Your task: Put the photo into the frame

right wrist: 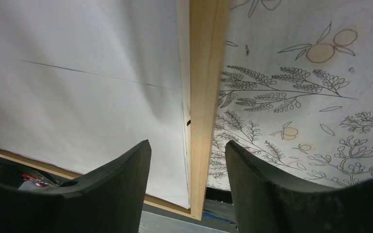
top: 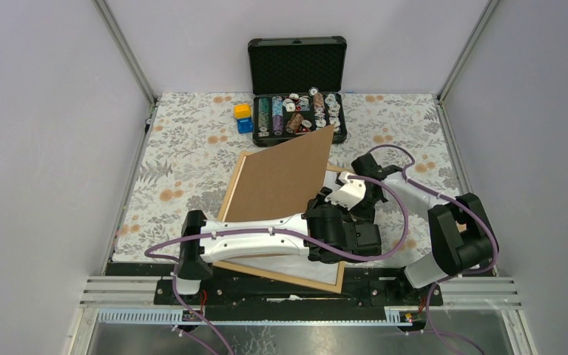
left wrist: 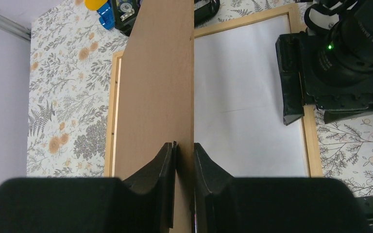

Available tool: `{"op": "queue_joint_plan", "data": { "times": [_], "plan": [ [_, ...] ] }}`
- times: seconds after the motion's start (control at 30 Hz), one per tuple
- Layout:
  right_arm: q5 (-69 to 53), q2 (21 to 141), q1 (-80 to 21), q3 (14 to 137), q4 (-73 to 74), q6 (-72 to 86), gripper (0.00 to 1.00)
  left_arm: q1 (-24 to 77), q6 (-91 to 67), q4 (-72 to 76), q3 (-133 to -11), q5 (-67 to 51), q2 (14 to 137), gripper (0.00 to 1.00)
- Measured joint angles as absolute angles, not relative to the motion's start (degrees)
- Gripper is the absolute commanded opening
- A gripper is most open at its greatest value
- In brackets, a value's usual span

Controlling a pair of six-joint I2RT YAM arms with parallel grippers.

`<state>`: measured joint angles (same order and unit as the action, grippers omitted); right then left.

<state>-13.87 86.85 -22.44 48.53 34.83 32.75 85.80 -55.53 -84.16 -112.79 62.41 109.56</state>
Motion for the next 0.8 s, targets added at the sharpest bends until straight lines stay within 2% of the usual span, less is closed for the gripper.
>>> {"op": "queue_joint_plan", "data": {
  "times": [0.1,0.53,0.8],
  "plan": [
    [-12.7,87.2,-23.0,48.2,34.8,33.3,0.56,85.8,-55.6,-84.2,-112.8,62.7,109.6,0.00],
    [-9.0,93.3,-24.3,50.9,35.3,34.4,0.55,85.9,-55.6,-83.1,-111.9,63.0,109.4,0.00],
    [-8.1,97.1,-24.4,54.7,37.5,34.1,0.41,85.9,-55.6,-82.4,-110.8,63.4,108.4,0.01]
  ]
}}
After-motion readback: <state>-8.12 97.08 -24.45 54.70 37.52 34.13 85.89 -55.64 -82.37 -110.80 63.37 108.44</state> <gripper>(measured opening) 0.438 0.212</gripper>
